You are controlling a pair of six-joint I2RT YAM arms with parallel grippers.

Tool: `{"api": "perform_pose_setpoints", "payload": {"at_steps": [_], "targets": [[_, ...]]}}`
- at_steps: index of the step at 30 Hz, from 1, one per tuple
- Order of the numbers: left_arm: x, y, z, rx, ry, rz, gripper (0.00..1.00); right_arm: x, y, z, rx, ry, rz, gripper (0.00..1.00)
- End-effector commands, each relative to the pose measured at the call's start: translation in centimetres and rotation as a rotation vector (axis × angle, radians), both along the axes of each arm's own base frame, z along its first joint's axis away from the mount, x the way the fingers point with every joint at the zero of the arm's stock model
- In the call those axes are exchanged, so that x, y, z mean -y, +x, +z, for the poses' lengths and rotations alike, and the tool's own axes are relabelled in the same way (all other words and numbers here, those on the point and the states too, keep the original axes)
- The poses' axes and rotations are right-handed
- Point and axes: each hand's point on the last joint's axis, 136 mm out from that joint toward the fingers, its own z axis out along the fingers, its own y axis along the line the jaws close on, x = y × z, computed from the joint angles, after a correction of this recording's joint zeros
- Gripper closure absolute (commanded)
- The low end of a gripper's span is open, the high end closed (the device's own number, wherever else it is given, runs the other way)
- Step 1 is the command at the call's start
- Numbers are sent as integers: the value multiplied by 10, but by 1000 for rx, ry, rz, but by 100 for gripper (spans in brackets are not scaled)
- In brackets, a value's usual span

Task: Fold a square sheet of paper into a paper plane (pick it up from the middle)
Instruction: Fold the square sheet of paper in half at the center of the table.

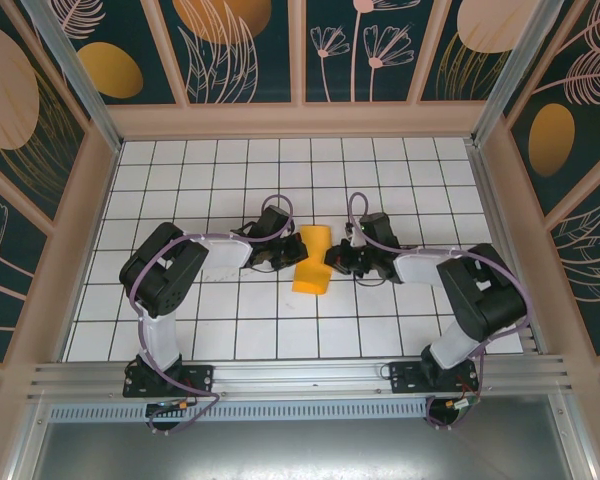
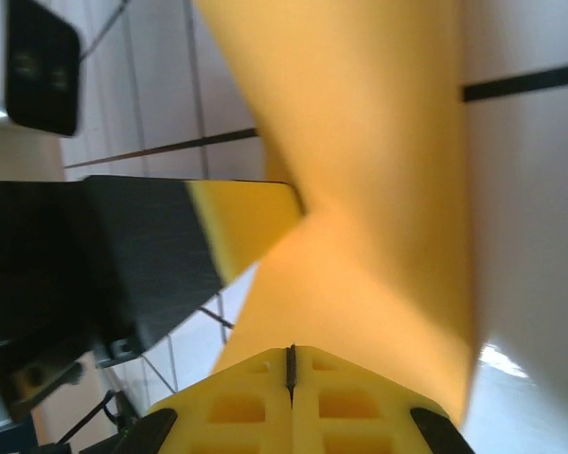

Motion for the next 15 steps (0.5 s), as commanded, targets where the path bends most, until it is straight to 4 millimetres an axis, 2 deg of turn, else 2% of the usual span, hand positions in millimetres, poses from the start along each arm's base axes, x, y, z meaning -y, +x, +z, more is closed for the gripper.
{"api": "perform_pose_setpoints", "payload": {"at_steps": [1, 11, 13, 15], "targets": [[-22, -25, -40, -105, 114, 1, 100, -4, -12, -1, -19, 44, 24, 100], [-21, -25, -40, -107, 113, -1, 100, 15, -36, -52, -127, -56, -9, 100], [-22, -25, -41, -108, 114, -1, 100, 19, -37, -56, -136, -90, -18, 100], [-20, -25, -40, -108, 112, -4, 100, 15, -34, -45, -113, -64, -9, 100]]}}
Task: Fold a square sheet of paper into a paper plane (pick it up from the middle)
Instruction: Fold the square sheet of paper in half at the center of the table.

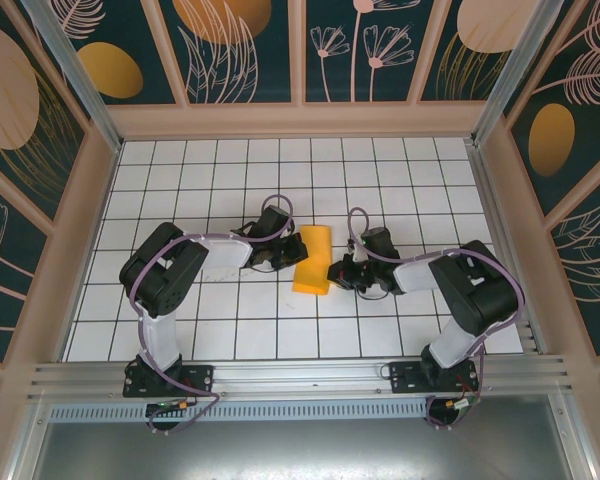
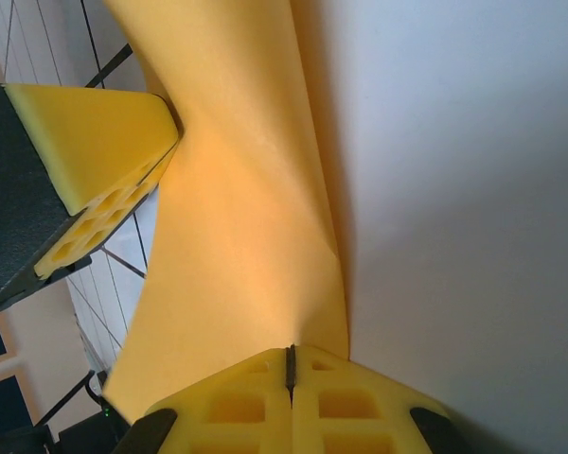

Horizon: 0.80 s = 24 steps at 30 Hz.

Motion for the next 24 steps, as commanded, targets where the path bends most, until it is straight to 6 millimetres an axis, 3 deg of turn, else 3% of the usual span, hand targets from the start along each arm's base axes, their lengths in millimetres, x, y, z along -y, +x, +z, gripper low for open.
{"api": "perform_pose_setpoints", "payload": {"at_steps": [1, 4, 7, 10, 19, 24], "targets": [[-21, -25, -40, -107, 112, -4, 100, 3, -2, 1, 5, -32, -9, 100], [-21, -25, -40, -105, 114, -4, 100, -6, 5, 26, 63, 3, 12, 100], [-21, -24, -39, -103, 112, -2, 100, -13, 5, 37, 81, 38, 27, 100], [-21, -25, -39, -104, 112, -5, 100, -17, 0, 33, 67, 43, 39, 100], [-21, -25, -40, -106, 112, -3, 100, -7, -21, -14, -25, -59, 31, 100], [-21, -25, -41, -108, 112, -4, 100, -4, -20, -14, -17, -84, 32, 100]]}}
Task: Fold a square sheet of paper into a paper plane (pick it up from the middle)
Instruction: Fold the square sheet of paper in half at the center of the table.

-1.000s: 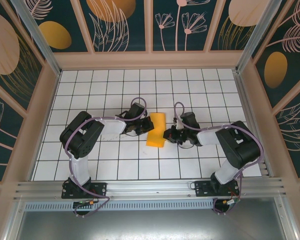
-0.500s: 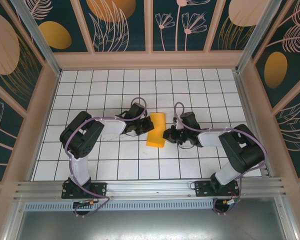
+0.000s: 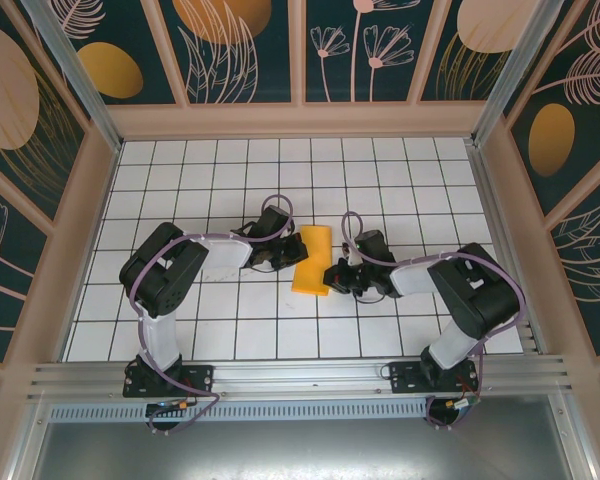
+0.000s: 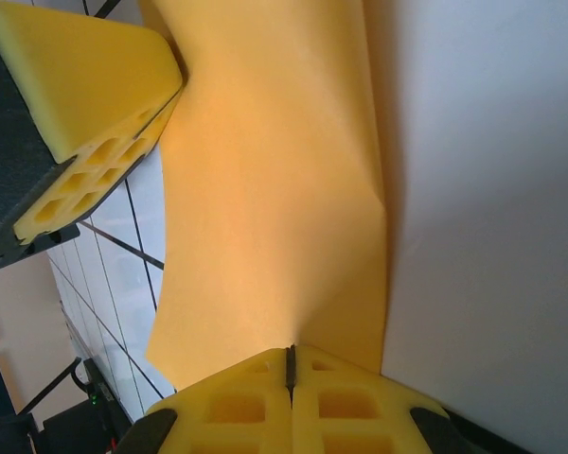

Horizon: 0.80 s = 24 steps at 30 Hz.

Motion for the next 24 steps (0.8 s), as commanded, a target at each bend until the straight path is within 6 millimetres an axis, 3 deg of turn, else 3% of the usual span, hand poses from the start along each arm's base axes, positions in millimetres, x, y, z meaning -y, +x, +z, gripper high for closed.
{"api": "perform_pose_setpoints", "payload": {"at_steps": [1, 5, 8, 19, 21, 24], "targets": [[-21, -25, -41, -107, 112, -5, 100, 5, -5, -6, -2, -46, 2, 100], [-21, -26, -42, -108, 113, -5, 100, -8, -1, 28, 76, 38, 37, 100], [-21, -25, -41, -106, 112, -6, 100, -13, -4, 36, 90, 68, 58, 100], [-21, -26, -42, -107, 111, -5, 100, 2, -34, -16, -30, -28, 62, 100], [-21, -26, -42, -108, 111, -5, 100, 3, -35, -17, -33, -40, 62, 100], [-21, -26, -42, -108, 111, -5, 100, -2, -29, -3, 2, -21, 64, 100]]}}
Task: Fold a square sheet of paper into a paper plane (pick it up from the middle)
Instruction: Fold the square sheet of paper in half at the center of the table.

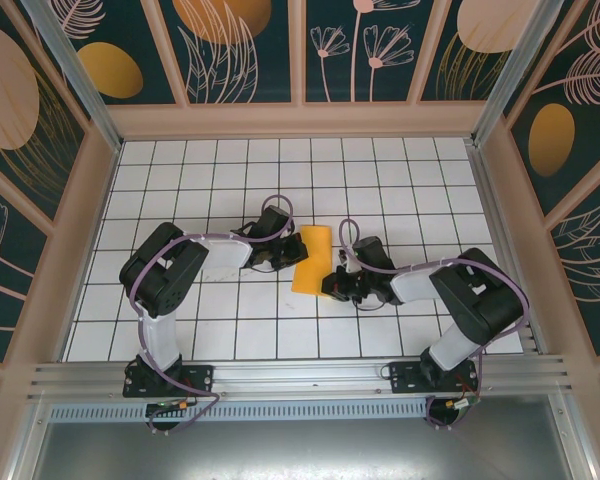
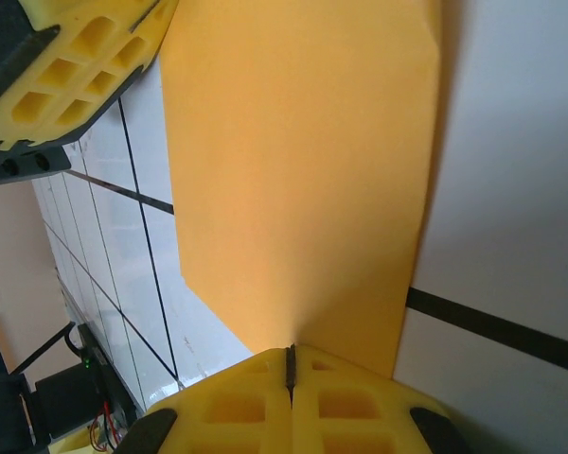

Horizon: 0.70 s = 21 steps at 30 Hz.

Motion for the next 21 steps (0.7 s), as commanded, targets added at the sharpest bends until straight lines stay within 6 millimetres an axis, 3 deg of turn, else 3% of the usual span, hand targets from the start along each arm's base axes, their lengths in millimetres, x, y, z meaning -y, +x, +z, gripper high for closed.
{"api": "perform_pose_setpoints", "payload": {"at_steps": [1, 6, 13, 15, 18, 21], "targets": [[-22, -26, -42, -109, 114, -4, 100, 0, -3, 4, 21, -20, 12, 100], [-22, -26, -41, -108, 113, -4, 100, -10, 1, 22, 64, 27, 44, 100], [-21, -26, -41, -107, 114, -6, 100, 5, -12, -19, -11, -78, 32, 100], [-22, -26, -41, -108, 115, -5, 100, 6, -13, -21, -20, -81, 33, 100], [-22, -27, -42, -109, 118, -8, 100, -2, -3, 4, 35, -34, 37, 100], [-22, -27, -43, -110, 119, -9, 100, -4, 24, 46, 133, 44, -21, 100]]}}
